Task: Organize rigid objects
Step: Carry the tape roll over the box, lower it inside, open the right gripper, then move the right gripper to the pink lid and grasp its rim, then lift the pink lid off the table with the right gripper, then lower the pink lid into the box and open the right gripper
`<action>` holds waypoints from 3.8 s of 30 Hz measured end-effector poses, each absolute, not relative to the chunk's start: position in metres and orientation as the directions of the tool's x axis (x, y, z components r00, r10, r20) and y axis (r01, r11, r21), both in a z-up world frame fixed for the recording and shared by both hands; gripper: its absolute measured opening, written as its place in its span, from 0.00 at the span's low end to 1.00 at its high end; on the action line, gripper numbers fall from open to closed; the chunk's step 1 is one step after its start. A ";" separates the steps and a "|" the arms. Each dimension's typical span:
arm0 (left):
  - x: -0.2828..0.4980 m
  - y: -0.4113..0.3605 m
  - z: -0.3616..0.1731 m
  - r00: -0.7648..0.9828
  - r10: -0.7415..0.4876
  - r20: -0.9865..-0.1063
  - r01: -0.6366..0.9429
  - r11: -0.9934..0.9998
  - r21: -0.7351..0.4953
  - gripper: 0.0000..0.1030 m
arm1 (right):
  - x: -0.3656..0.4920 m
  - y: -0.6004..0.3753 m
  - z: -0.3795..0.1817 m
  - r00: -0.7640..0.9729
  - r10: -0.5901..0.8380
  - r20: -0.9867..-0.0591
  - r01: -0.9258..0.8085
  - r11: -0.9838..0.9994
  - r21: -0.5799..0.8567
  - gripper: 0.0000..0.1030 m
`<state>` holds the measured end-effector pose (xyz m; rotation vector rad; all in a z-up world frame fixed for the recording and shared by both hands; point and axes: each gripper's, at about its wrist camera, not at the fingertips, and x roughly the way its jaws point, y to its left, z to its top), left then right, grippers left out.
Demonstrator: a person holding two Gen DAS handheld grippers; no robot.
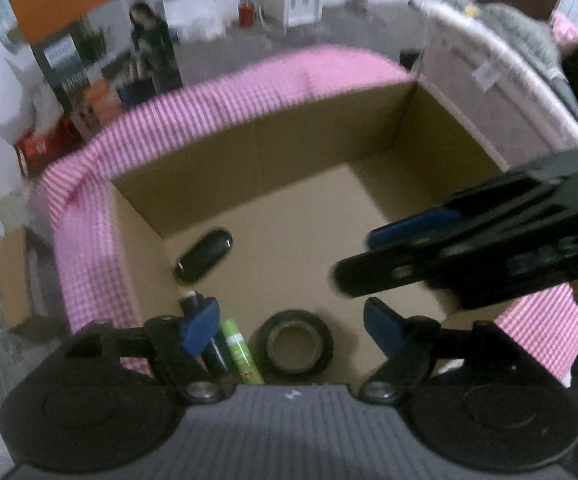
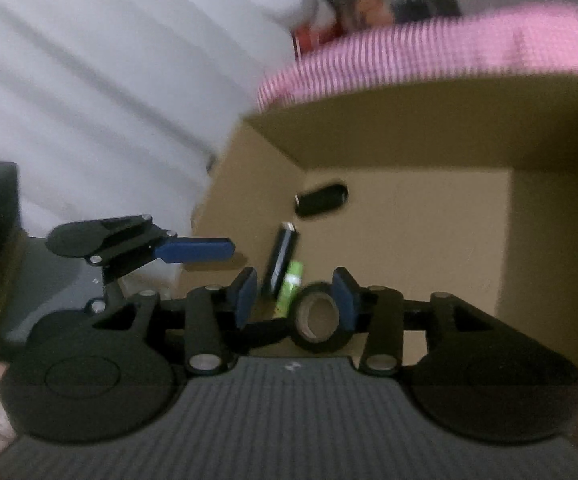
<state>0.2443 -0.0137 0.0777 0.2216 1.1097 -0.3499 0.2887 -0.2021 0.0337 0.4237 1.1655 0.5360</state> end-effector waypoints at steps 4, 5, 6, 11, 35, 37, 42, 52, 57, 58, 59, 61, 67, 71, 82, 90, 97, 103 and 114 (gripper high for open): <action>0.213 -0.008 0.110 0.488 -0.204 -0.848 0.388 0.922 0.002 0.85 | 0.238 -0.224 0.082 0.451 0.600 -0.661 -0.256 0.796 0.548 0.43; 0.202 -0.006 0.117 0.509 -0.214 -0.834 0.385 0.923 -0.002 0.86 | 0.224 -0.228 0.091 0.480 0.601 -0.639 -0.271 0.794 0.544 0.44; 0.193 -0.004 0.123 0.527 -0.221 -0.821 0.381 0.924 -0.005 0.86 | 0.207 -0.233 0.100 0.513 0.599 -0.615 -0.284 0.794 0.537 0.46; 0.136 0.000 0.134 0.586 -0.252 -0.770 0.380 0.925 -0.014 0.90 | 0.138 -0.249 0.121 0.604 0.589 -0.536 -0.311 0.794 0.522 0.53; 0.040 -0.014 -0.039 0.567 -0.115 -0.816 0.346 0.932 0.109 0.84 | 0.097 -0.151 -0.044 0.391 0.486 -0.782 -0.242 0.874 0.422 0.55; 0.044 -0.012 -0.045 0.557 -0.130 -0.820 0.347 0.934 0.088 0.82 | 0.099 -0.141 -0.045 0.385 0.470 -0.794 -0.265 0.881 0.392 0.46; 0.048 -0.016 -0.051 0.550 -0.165 -0.818 0.355 0.933 0.051 0.67 | 0.109 -0.132 -0.057 0.360 0.454 -0.815 -0.288 0.885 0.365 0.22; 0.044 -0.054 -0.047 0.524 -0.237 -0.818 0.435 0.900 0.018 0.67 | 0.091 -0.164 -0.049 0.372 0.390 -0.842 -0.236 0.917 0.321 0.20; 0.046 -0.065 -0.051 0.523 -0.219 -0.824 0.444 0.895 0.043 0.74 | 0.086 -0.171 -0.049 0.376 0.390 -0.840 -0.227 0.918 0.325 0.20; 0.047 -0.066 -0.051 0.523 -0.216 -0.825 0.443 0.895 0.046 0.74 | 0.086 -0.171 -0.049 0.377 0.389 -0.841 -0.229 0.919 0.322 0.20; 0.047 -0.066 -0.052 0.525 -0.213 -0.824 0.441 0.896 0.049 0.75 | 0.086 -0.171 -0.049 0.378 0.388 -0.841 -0.231 0.919 0.320 0.20; 0.048 -0.067 -0.052 0.525 -0.212 -0.824 0.434 0.900 0.045 0.75 | 0.085 -0.171 -0.048 0.383 0.386 -0.840 -0.234 0.920 0.316 0.20; 0.049 -0.067 -0.048 0.523 -0.206 -0.827 0.421 0.906 0.041 0.73 | 0.087 -0.169 -0.049 0.389 0.381 -0.839 -0.235 0.921 0.310 0.20; 0.051 -0.066 -0.045 0.518 -0.204 -0.830 0.411 0.911 0.033 0.68 | 0.088 -0.166 -0.051 0.397 0.376 -0.837 -0.230 0.924 0.306 0.20; 0.046 -0.066 -0.036 0.538 -0.208 -0.817 0.402 0.915 0.032 0.68 | 0.080 -0.171 -0.039 0.417 0.374 -0.828 -0.232 0.925 0.301 0.20; 0.036 -0.064 -0.024 0.571 -0.207 -0.795 0.397 0.917 0.047 0.68 | 0.071 -0.172 -0.027 0.439 0.371 -0.818 -0.239 0.926 0.292 0.20; 0.023 -0.063 -0.005 0.623 -0.205 -0.755 0.387 0.919 0.070 0.68 | 0.061 -0.169 -0.004 0.482 0.367 -0.795 -0.254 0.928 0.274 0.20; 0.018 -0.060 0.031 0.700 -0.204 -0.684 0.373 0.922 0.108 0.68 | 0.055 -0.165 0.038 0.568 0.367 -0.737 -0.286 0.927 0.242 0.20; 0.078 -0.048 0.107 0.765 -0.214 -0.607 0.362 0.923 0.130 0.68 | 0.105 -0.159 0.125 0.672 0.387 -0.631 -0.376 0.913 0.160 0.20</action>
